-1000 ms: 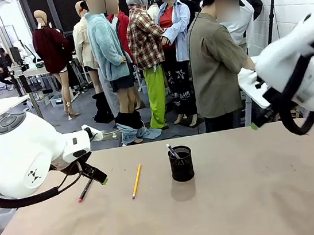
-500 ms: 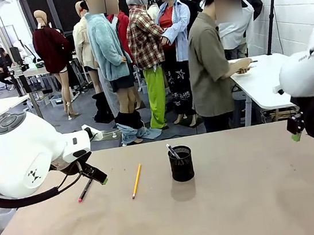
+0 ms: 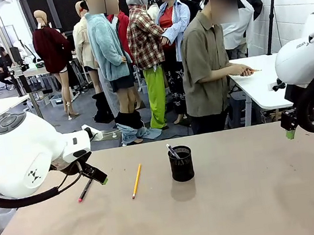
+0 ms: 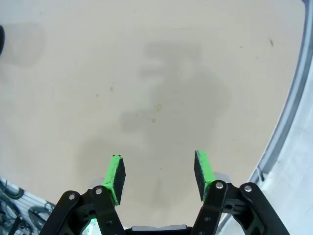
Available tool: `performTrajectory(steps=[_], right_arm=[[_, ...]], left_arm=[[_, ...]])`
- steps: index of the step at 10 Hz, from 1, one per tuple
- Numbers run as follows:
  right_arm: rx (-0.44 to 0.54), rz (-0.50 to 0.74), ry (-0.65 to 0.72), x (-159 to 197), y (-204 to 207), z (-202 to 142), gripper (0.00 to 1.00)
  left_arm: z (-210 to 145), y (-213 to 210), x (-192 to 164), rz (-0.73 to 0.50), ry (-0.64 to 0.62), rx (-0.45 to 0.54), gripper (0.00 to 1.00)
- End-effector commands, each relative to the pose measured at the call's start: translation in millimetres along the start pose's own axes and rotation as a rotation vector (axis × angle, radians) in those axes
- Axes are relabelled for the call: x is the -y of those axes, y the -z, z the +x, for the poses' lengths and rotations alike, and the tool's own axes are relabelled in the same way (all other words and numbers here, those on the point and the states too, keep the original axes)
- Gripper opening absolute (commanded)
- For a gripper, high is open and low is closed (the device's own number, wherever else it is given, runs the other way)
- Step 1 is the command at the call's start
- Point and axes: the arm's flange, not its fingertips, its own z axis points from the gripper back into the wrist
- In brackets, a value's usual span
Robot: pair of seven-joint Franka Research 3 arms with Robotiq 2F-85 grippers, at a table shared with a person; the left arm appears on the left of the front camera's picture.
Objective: Place the pens into the pen holder.
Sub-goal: Pick up a writing instrument from the table and place it into the Pen holder.
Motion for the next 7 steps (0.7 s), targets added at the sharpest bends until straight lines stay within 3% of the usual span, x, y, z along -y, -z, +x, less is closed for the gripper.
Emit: performTrajectory(steps=[1, 7], right_arm=[[0.011, -0.031, -0.009, 0.1, 0.5, -6.0, 0.72], [0.011, -0.031, -0.009, 0.1, 0.5, -6.0, 0.72]], left_arm=[[6.6, -0.8, -8.5, 0.023, -0.065, -0.022, 1.0], [44.7, 52.7, -90.0, -0.078, -0.315, -0.301, 1.0]])
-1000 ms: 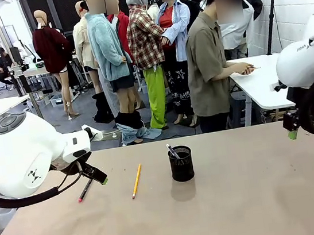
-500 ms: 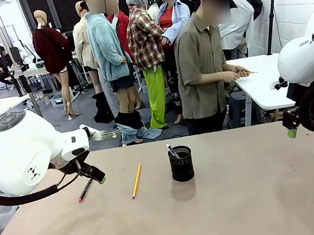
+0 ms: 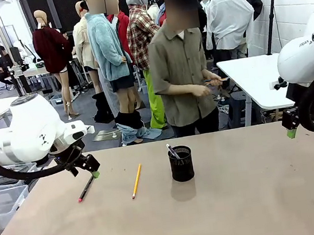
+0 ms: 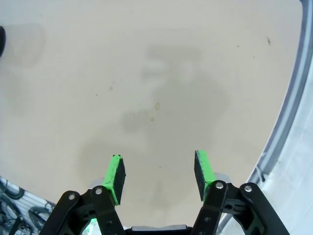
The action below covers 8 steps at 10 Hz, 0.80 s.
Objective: Place the pens into the pen holder.
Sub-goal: Pick up a writing instrument from the table and place it into the Pen holder.
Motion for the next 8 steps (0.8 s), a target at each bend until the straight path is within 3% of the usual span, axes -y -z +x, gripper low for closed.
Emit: performTrajectory(steps=[1, 7, 8], right_arm=[[0.004, -0.033, -0.011, -0.7, 3.2, -4.0, 0.72], [0.004, -0.033, -0.011, -0.7, 3.2, -4.0, 0.72], [0.004, -0.033, -0.011, -0.7, 3.2, -4.0, 0.72]], left_arm=[[15.7, 16.6, -9.7, -0.02, -0.071, -0.073, 1.0], [20.1, 58.1, -29.8, -0.028, -0.14, -0.177, 1.0], [19.1, 58.5, -29.0, -0.019, -0.127, -0.183, 0.9]])
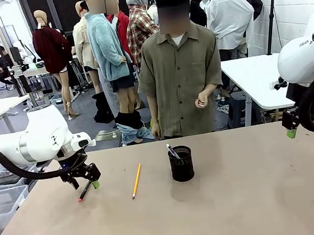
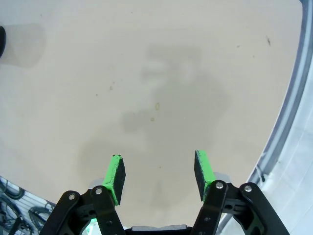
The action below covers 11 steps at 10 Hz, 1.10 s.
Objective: Place the pens into the pen holder.
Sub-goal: Pick up a writing instrument from the table and place it into the Pen holder.
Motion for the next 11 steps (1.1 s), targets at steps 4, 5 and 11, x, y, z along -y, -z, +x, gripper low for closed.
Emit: performTrajectory(steps=[4, 5, 11], right_arm=[[0.003, -0.033, -0.011, -0.7, 3.2, -3.9, 0.72], [0.003, -0.033, -0.011, -0.7, 3.2, -3.9, 0.72], [0.003, -0.033, -0.011, -0.7, 3.2, -3.9, 0.72]], left_arm=[[5.9, -3.4, 5.6, 0.036, -0.019, -0.055, 0.1], [5.7, -3.6, 5.1, 0.043, -0.025, -0.059, 0.0], [-3.0, -12.9, 16.1, 0.002, 0.111, -0.023, 0.0]])
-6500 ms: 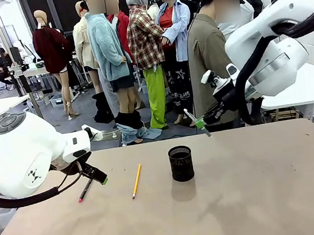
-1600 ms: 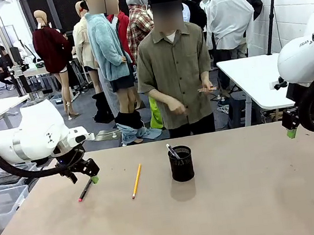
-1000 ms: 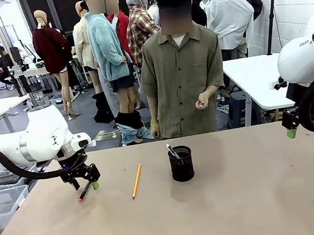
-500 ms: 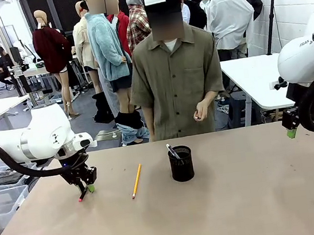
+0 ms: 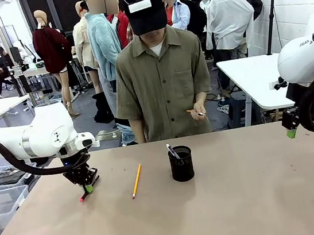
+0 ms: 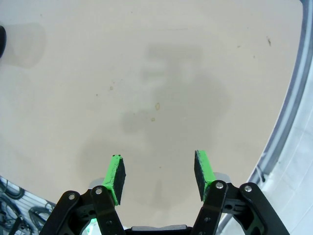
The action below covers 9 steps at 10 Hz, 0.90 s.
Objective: Place the pens into the pen holder.
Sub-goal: Pick up a writing instrument from the table and place it into the Pen holder.
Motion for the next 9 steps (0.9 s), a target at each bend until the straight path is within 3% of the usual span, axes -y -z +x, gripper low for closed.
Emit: performTrajectory(steps=[1, 6, 9], right_arm=[[0.003, -0.035, -0.011, -0.7, 3.2, -3.9, 0.72], [0.003, -0.035, -0.011, -0.7, 3.2, -3.9, 0.72], [0.003, -0.035, -0.011, -0.7, 3.2, -3.9, 0.72]], left_arm=[[-14.7, -18.4, 6.5, -0.061, 0.127, 0.1, 0.0], [-25.9, -46.8, 23.7, -0.263, 0.531, 0.494, 0.0], [-14.6, -42.6, 36.1, -0.392, 0.738, 0.648, 0.0]])
